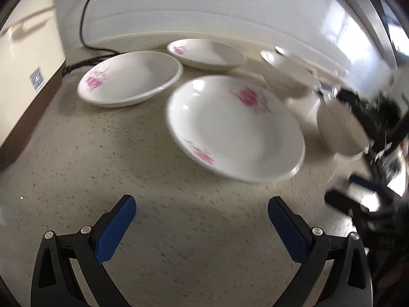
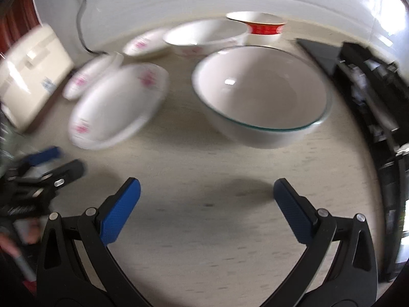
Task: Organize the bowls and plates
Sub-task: 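Grasp the large pink-flower plate rim with the left tool while the right tool grasps an oval pink-flower plate, then carry both held plates toward the cream rice cooker with both tools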
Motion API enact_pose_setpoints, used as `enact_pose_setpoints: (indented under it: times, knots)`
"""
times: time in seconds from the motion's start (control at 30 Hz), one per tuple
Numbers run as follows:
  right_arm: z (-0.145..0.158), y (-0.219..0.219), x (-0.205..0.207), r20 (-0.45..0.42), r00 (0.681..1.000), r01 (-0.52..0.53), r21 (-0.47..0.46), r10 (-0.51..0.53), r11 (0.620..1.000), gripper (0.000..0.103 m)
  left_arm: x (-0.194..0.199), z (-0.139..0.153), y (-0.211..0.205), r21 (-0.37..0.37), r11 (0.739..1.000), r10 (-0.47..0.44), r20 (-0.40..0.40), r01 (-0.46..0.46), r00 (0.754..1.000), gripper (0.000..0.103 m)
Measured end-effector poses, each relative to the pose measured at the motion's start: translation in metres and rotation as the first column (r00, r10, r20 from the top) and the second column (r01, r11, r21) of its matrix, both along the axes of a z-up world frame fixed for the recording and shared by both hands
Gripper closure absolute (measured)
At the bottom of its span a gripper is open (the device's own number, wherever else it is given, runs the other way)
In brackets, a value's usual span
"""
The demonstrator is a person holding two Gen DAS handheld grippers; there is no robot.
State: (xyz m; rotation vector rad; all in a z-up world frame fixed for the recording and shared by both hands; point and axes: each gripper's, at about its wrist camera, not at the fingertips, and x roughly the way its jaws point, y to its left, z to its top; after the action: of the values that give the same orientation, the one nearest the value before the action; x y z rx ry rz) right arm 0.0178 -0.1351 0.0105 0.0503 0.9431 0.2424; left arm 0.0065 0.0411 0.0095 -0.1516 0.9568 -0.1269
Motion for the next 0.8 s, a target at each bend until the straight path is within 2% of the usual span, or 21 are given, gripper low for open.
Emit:
enact_pose_setpoints:
  times: [0.1,0.17,0.27,0.4,0.43,0.5,0.53,0.57,0.6,0.67,0.8]
  knots:
    - [0.001,0.008,0.001,0.013,1.000,-0.026,0.108,0.025,0.994,0.000,0.008,0.002,0.019,-0.084,0.995,0.063,0.024,-0.061,0.998,0.000]
    - [0.003,0.012,0.005,0.025,0.999,-0.037,0.177,0.033,0.984,0.003,0.015,0.001,0.023,-0.072,0.992,0.102,0.035,-0.100,0.994,0.000]
    - [0.000,0.024,0.014,0.007,0.999,-0.032,0.242,0.032,0.970,0.021,0.026,0.001,0.026,-0.083,0.988,0.133,0.048,-0.129,0.990,0.007]
    - [-0.004,0.033,0.028,0.002,1.000,0.005,0.307,-0.006,0.952,0.038,0.036,0.001,0.033,-0.172,0.971,0.179,0.057,-0.167,0.982,0.018]
    - [-0.005,0.037,0.031,0.002,1.000,0.014,0.301,-0.016,0.954,0.042,0.039,0.001,0.035,-0.180,0.967,0.193,0.057,-0.180,0.979,0.024]
    - [-0.008,0.045,0.039,0.000,0.999,0.034,0.276,-0.036,0.960,0.057,0.047,0.000,0.033,-0.168,0.963,0.222,0.056,-0.210,0.973,0.043]
    - [-0.009,0.048,0.042,-0.001,0.999,0.038,0.272,-0.039,0.962,0.060,0.051,-0.001,0.032,-0.171,0.962,0.227,0.053,-0.215,0.972,0.060]
    - [-0.010,0.052,0.046,0.000,0.999,0.040,0.263,-0.042,0.964,0.066,0.054,-0.003,0.032,-0.178,0.960,0.228,0.047,-0.216,0.973,0.073]
    - [-0.008,0.053,0.049,-0.001,0.999,0.044,0.257,-0.045,0.965,0.073,0.056,-0.004,0.032,-0.179,0.960,0.227,0.044,-0.216,0.973,0.078]
    - [-0.009,0.055,0.050,0.000,0.998,0.058,0.237,-0.059,0.970,0.080,0.056,-0.006,0.030,-0.181,0.964,0.206,0.049,-0.194,0.977,0.088]
    - [-0.010,0.053,0.047,0.017,0.999,0.043,0.253,-0.049,0.966,0.081,0.048,-0.005,0.026,-0.147,0.972,0.197,0.080,-0.184,0.977,0.088]
